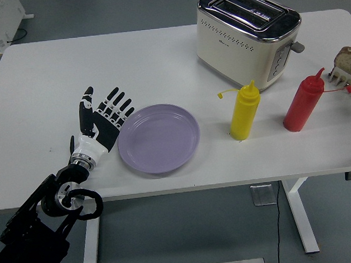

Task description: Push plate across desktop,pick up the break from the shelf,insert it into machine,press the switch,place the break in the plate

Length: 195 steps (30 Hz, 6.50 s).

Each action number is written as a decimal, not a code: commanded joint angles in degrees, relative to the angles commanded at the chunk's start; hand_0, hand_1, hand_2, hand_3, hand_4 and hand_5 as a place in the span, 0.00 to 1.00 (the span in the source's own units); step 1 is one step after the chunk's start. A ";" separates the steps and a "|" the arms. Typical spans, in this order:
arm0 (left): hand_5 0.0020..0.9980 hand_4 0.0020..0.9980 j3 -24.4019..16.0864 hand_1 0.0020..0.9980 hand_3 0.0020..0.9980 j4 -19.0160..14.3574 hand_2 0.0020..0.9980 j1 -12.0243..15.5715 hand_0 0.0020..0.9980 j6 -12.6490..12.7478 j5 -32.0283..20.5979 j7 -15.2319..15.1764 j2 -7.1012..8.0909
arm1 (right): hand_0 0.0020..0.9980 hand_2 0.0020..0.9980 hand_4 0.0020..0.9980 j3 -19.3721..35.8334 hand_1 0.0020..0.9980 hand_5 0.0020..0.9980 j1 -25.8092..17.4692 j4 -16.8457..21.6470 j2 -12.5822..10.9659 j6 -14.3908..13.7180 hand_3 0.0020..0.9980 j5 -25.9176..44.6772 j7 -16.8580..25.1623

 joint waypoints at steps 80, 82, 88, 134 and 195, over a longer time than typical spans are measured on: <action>1.00 0.72 -30.13 0.82 0.78 -16.66 0.88 14.18 0.86 0.96 -3.47 1.95 4.89 | 0.42 0.49 0.29 -12.50 0.44 0.00 39.09 -6.37 14.27 -3.60 0.52 10.32 -14.31; 1.00 0.72 -30.14 0.82 0.78 -16.66 0.88 14.16 0.86 0.97 -3.45 1.94 4.91 | 0.42 0.49 0.29 -12.95 0.44 0.00 39.96 -7.73 15.04 -3.46 0.52 10.13 -14.67; 1.00 0.72 -30.03 0.82 0.78 -16.59 0.88 14.07 0.86 1.00 -3.40 1.93 4.91 | 0.42 0.49 0.28 -13.55 0.44 0.00 41.65 -10.82 17.11 -3.74 0.52 8.88 -16.24; 1.00 0.72 -29.83 0.82 0.78 -16.17 0.88 13.82 0.87 1.13 -3.07 1.78 4.74 | 0.40 0.49 0.27 -15.12 0.43 0.00 41.50 -15.87 21.05 -5.01 0.52 7.51 -22.06; 1.00 0.72 -30.25 0.82 0.78 -16.49 0.88 14.30 0.87 1.12 -2.92 1.69 5.04 | 0.41 0.83 0.63 -18.02 0.47 0.39 32.92 -2.62 3.41 -7.12 0.88 15.57 -10.75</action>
